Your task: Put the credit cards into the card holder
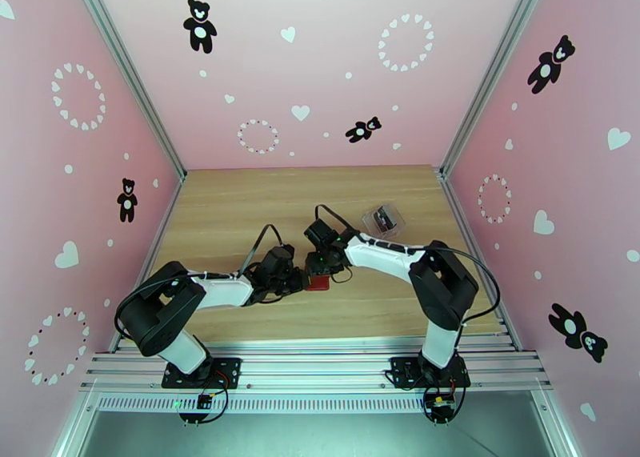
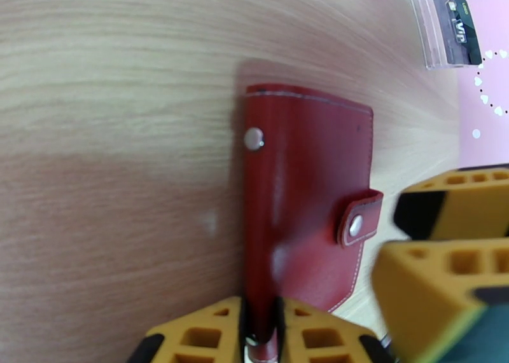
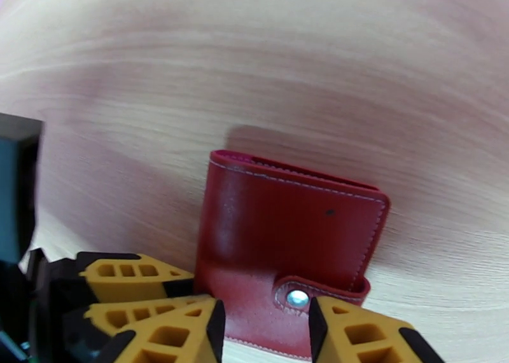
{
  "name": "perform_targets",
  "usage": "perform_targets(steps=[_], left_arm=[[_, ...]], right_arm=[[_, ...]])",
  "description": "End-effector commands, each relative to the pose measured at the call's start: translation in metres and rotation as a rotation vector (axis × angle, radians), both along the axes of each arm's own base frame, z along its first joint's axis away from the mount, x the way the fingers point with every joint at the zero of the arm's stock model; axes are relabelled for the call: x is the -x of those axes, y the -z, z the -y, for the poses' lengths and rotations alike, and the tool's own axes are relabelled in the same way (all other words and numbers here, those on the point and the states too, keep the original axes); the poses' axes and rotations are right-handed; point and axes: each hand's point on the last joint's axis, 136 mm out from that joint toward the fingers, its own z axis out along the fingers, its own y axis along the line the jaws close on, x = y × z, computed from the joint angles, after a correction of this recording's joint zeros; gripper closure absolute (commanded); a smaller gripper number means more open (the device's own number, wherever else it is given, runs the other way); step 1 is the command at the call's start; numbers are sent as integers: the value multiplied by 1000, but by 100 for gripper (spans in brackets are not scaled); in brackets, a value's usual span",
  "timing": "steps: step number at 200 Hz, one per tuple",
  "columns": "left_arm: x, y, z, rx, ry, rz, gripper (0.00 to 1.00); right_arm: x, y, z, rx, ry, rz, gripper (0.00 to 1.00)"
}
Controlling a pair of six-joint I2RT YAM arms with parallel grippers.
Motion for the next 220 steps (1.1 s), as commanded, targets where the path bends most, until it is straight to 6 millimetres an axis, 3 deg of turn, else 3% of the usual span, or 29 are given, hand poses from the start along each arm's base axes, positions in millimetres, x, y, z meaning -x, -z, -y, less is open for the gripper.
perform_targets(steps=[1,23,96,123,145,162,186,220], left_arm=[[3,12,-6,-25,-16,-19,82],[3,12,-5,-22,-16,-19,87],[5,16,-7,-26,-14,-24,87],[5,17,-7,-26,-15,-26,87],[7,19,-8,-28,-16,-29,87],[9,20,-10,-33,-17,-32,87],[9,19,-12,-40,-22,-27,87],[9,18,-13,-45,-22,-27,87]], right_arm=[[0,12,4,57,6,-27,59],[1,25,5,88,-5,-53,62],[3,55,25,261,-35,-75,65],[1,57,28,292,-40,-59,80],[-2,37,11,162,-86,-19,86],[-10,12,14,40,-45,26,100],[-13,-5,26,-68,-11,15,100],[-12,-27,28,-308,9,-12,100]])
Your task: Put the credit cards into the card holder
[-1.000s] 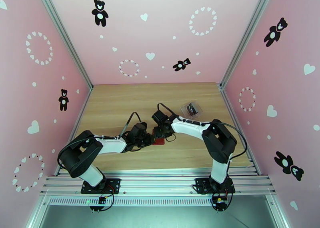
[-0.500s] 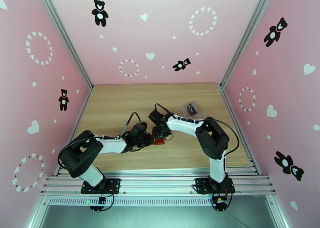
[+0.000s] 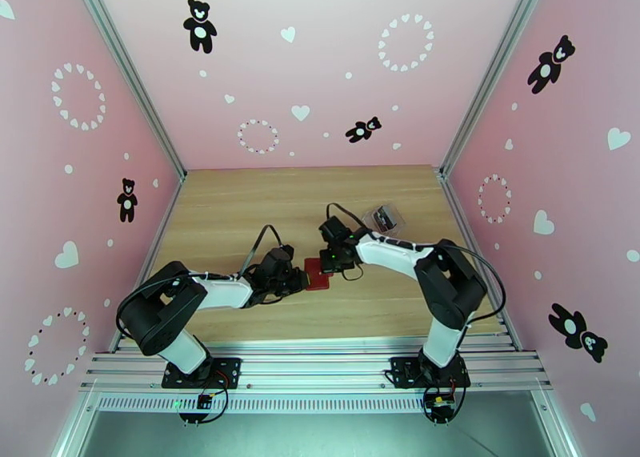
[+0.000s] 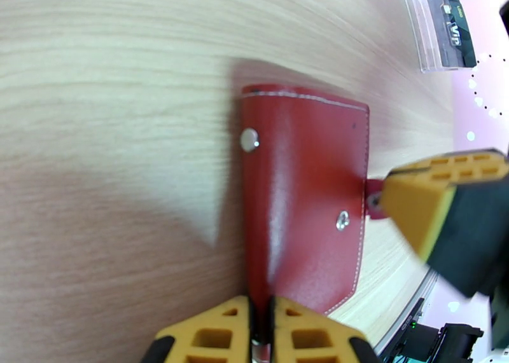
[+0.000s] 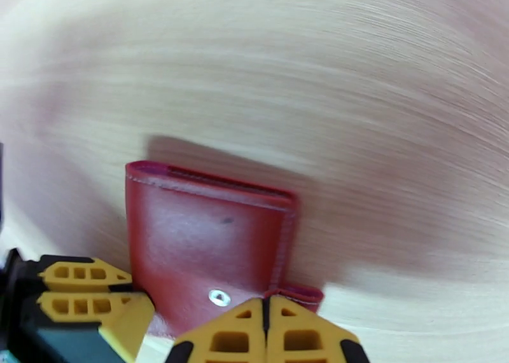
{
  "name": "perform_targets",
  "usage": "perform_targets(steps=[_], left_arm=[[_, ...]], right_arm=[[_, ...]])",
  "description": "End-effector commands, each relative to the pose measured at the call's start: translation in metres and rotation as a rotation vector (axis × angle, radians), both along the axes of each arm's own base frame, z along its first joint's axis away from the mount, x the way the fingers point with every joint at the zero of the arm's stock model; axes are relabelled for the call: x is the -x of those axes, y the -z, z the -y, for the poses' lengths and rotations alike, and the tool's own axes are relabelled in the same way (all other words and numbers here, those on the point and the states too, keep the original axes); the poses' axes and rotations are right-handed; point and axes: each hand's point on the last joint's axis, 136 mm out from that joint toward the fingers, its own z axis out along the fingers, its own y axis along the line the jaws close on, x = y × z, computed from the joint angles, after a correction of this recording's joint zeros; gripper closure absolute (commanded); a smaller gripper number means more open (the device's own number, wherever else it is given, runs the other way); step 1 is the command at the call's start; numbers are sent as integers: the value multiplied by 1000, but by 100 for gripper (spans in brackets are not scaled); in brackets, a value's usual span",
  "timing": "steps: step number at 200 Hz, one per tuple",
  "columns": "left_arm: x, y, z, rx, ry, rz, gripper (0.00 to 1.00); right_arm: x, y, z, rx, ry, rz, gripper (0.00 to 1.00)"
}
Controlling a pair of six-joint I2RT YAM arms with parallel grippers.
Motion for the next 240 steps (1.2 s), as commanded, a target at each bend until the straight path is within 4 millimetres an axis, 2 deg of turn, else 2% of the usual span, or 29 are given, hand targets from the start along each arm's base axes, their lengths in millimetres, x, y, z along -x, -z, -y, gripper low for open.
perform_targets(steps=[1,12,20,51,79,94,123,154,184,200,216,240], left_arm=[[9,17,-14,-64,-17,-41,86],[9,14,-14,-67,-15,-36,82],[8,12,-16,-80,-19,-31,76],[4,-6,-42,-155,-83,-12,35],[0,-38,-75,-184,-171,66,23],[1,-53,-90,-175,-212,103,20],[6,-72,-98,-126,-229,143,21],[12,-81,-99,-103,-217,154,24],[15,-87,-111,-124,-249,177,28],[17,-85,-114,-134,-255,176,31],[19,-81,-116,-151,-256,154,39],[19,-76,-111,-136,-243,143,44]], right_arm=[[3,-28,-14,-193,-34,5,100],[4,-38,-15,-216,-49,18,100],[5,-48,-15,-232,-56,35,100],[10,-102,-14,-320,-63,85,100],[26,-177,-31,-534,-120,152,100],[36,-198,-42,-584,-156,154,100],[48,-196,-58,-534,-198,160,100],[46,-188,-70,-544,-172,138,100],[53,-183,-92,-596,-189,91,100],[49,-171,-92,-584,-170,80,100],[44,-149,-88,-577,-128,45,100],[41,-120,-80,-537,-95,14,100]])
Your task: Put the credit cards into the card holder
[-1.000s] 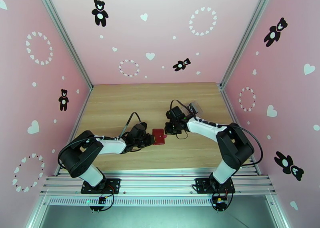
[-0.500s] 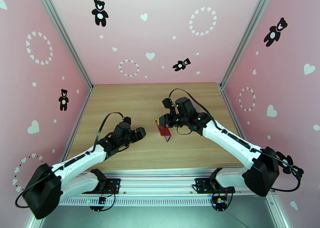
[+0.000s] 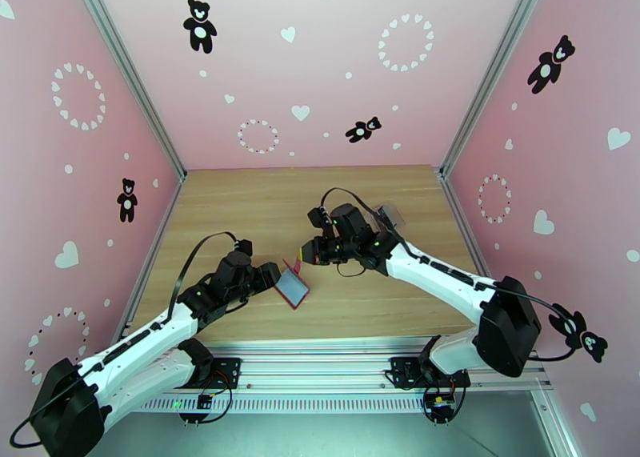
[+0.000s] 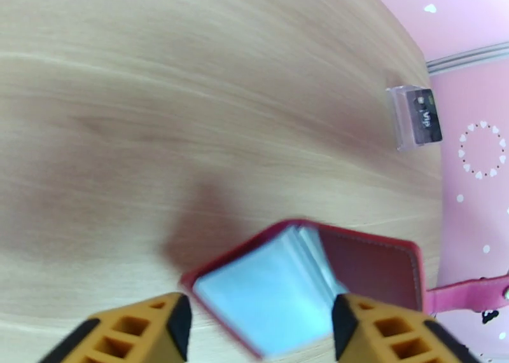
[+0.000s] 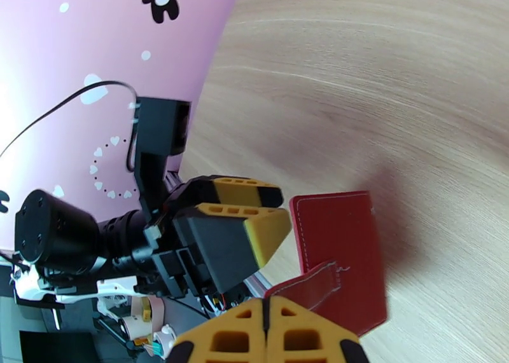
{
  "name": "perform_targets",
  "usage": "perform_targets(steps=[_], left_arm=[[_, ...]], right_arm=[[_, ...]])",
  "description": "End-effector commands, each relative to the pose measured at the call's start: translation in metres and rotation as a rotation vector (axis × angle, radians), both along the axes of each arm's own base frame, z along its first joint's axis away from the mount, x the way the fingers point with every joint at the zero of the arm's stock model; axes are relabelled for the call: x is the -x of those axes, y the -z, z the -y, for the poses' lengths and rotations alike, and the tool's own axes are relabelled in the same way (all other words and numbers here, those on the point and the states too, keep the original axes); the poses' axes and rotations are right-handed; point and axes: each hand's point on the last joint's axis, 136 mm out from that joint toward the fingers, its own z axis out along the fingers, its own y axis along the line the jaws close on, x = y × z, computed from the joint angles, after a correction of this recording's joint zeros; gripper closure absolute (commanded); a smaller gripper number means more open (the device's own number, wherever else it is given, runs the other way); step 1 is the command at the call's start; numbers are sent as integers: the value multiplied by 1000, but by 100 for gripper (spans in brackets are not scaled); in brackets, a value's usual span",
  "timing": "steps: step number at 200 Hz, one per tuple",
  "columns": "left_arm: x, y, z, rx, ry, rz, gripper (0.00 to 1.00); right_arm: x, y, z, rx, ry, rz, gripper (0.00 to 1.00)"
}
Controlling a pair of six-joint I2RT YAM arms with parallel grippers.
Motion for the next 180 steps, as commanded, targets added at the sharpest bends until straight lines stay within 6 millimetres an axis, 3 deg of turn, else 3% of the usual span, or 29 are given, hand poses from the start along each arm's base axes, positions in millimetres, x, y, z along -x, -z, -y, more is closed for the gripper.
perform_targets(steps=[1,52,128,153,180], left_arm=[[3,12,-5,-24,-6,-29,44],[0,15,11,10,50,-37,52],[-3,12,32,37,118,-33,54],[-3,8,48,52,165,-29,62],[-2,2,74,55,239,-21,65]], right_arm=[[-7,28,4,15,38,-46,100],[-25,68,42,42,142,-112,100],[-35,99,96,144,230,-122,100],[-37,108,115,198,254,-119,100],[-34,117,123,248,255,-112,100]])
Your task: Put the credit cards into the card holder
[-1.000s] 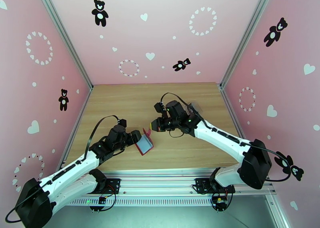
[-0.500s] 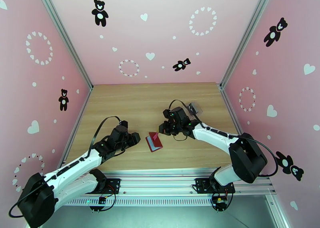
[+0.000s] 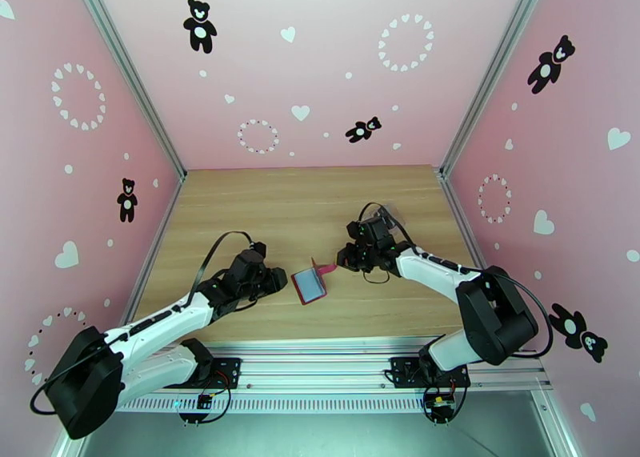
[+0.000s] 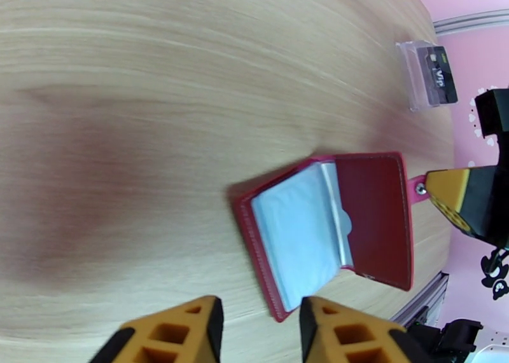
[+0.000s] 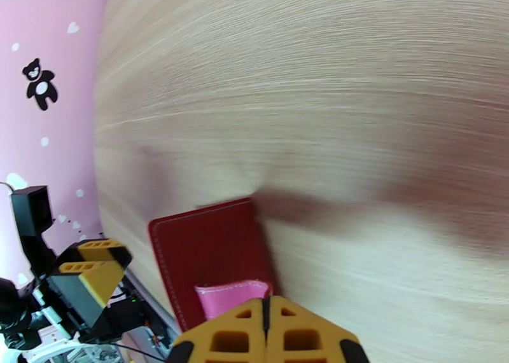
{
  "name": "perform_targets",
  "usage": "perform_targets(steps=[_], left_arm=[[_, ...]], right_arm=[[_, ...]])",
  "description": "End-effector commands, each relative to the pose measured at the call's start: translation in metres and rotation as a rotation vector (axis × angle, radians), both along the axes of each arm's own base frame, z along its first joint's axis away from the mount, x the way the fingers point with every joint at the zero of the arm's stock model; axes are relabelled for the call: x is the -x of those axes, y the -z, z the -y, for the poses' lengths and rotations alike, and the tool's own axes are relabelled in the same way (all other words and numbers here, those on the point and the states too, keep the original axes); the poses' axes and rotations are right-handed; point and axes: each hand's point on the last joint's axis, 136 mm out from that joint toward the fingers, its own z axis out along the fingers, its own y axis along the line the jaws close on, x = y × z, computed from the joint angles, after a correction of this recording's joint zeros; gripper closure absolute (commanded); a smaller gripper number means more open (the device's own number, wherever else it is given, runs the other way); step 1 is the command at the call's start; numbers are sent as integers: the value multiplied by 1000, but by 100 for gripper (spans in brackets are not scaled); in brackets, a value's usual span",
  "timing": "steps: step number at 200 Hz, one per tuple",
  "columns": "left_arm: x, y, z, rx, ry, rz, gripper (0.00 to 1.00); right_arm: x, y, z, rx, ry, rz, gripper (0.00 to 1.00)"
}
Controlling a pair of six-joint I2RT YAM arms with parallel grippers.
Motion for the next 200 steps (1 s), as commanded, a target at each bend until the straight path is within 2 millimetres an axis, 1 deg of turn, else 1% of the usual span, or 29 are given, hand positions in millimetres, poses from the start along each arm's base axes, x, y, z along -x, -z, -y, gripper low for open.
perform_targets(steps=[1,24,37,58,66,76,97,107,127,147,158,166,178,190,200], left_arm=[[-5,-20,31,49,89,48,65],[-9,-18,53,49,137,41,68],[-13,-11,65,53,158,21,71],[-14,-3,93,81,218,-8,74],[-13,-2,104,93,247,-11,75],[-11,4,113,83,263,-16,75],[-14,20,123,69,271,-42,79],[-15,28,124,59,267,-56,80],[-17,42,122,21,255,-77,84],[-15,52,117,6,246,-90,84],[-14,57,115,-5,242,-98,85],[-14,59,114,-6,239,-99,85],[-12,62,113,-8,239,-107,85],[-12,63,112,-10,236,-108,86],[-11,64,112,-10,236,-108,86]], right_arm=[[9,8,12,67,-18,5,100],[12,14,12,66,-19,-6,100],[12,19,18,104,-9,-4,100],[12,30,33,195,10,-6,100],[13,31,36,209,9,-6,100],[15,33,37,213,5,-8,100],[15,36,41,236,5,-11,100],[16,37,42,238,3,-13,100],[15,34,46,241,10,-15,89],[13,21,52,248,23,7,75],[13,7,51,236,24,33,66],[12,-6,49,214,25,57,62],[12,-25,47,184,27,89,59],[14,-41,42,162,18,112,59],[18,-51,33,131,-7,116,61]])
